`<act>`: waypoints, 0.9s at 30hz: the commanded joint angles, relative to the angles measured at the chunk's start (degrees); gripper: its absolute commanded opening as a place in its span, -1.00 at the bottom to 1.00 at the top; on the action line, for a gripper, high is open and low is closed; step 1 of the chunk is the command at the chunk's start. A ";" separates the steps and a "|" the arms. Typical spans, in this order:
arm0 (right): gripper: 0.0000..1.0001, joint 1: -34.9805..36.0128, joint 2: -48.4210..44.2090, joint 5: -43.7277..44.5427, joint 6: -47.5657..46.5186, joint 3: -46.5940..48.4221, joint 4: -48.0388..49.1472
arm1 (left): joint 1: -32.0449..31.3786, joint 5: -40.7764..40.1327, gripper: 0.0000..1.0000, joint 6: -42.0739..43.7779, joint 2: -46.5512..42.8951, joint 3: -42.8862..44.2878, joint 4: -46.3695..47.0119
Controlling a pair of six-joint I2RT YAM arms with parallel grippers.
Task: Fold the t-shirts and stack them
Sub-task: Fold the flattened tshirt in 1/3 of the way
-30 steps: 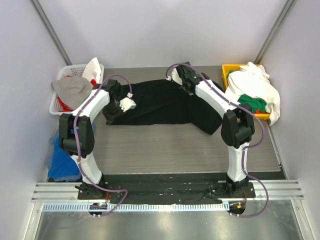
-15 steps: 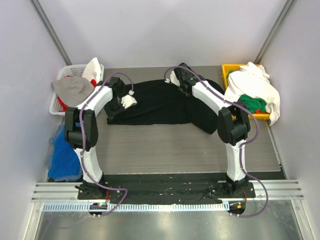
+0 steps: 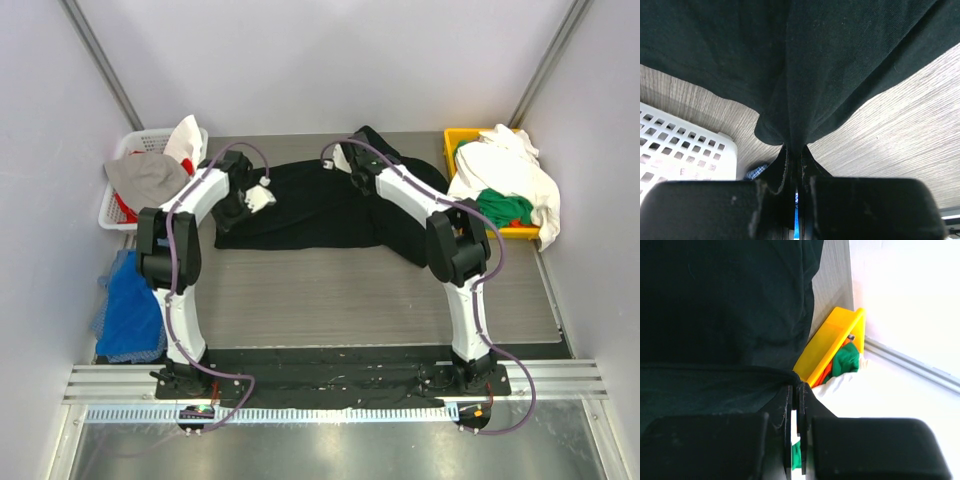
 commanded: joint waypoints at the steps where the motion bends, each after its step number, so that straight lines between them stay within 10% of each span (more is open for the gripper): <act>1: -0.98 0.34 0.64 3.41 -3.78 2.70 6.02 | -0.04 -0.55 -0.96 0.62 0.97 2.12 0.51; 27: -0.98 0.34 4.34 8.69 -10.91 -1.08 18.34 | -0.04 -2.66 -0.95 -0.35 5.01 8.98 2.01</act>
